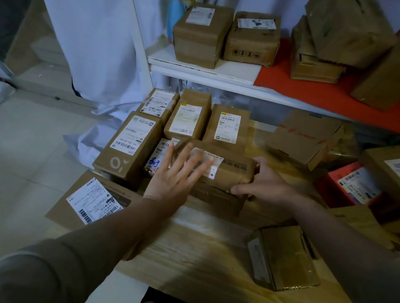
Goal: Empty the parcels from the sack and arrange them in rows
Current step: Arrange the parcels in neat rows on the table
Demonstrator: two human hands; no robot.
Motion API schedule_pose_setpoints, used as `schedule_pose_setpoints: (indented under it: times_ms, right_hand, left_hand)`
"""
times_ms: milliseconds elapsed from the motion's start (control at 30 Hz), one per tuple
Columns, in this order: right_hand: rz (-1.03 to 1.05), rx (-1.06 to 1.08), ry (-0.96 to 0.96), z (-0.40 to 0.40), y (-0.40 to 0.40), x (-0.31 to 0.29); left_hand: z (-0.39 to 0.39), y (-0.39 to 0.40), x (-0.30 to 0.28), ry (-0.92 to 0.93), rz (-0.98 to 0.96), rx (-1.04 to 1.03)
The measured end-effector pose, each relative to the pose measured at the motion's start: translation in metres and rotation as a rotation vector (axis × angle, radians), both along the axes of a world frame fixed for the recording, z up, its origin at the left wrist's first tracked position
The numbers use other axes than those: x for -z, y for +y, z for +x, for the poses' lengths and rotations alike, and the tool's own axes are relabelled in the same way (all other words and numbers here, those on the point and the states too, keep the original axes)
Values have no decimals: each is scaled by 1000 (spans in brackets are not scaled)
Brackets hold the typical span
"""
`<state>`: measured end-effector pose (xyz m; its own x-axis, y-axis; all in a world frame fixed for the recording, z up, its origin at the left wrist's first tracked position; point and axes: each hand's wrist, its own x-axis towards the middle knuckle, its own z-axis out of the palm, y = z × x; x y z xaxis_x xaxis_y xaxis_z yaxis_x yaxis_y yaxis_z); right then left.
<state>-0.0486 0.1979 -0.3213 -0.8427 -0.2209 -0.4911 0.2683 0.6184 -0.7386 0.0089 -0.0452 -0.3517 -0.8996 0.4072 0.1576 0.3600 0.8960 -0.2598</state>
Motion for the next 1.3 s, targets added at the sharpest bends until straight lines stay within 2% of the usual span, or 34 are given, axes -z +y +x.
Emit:
schedule_pose_setpoints:
  times_ms: [67,167,300,467,700,900,1133,1300]
  right_hand:
    - [74,11,66,0,-1,2]
    - [217,51,128,0,-5,4]
    - [260,87,60,8,-19,14]
    - [518,-93,129,8,-43,20]
    - [436,-142,141,8,-85,30]
    - [282,13,123,20,-115,41]
    - [93,131,-2,21,-118,46]
    - [-40,157,-98,28,-129,44]
  left_hand:
    - [-4,5,-2,-96,96,-212]
    - [-7,3,-1,-132,245,-442]
    - [-5,-8,0,-277,296,-516]
    - [0,-19,1,-347,313,-520]
    - [3,-36,-10,-320,326,-528]
    - [23,-63,-17,-238,354,-602]
    - [53,-83,-22,-239,399,-749]
    - [78,-81,-19,-283,361,-797]
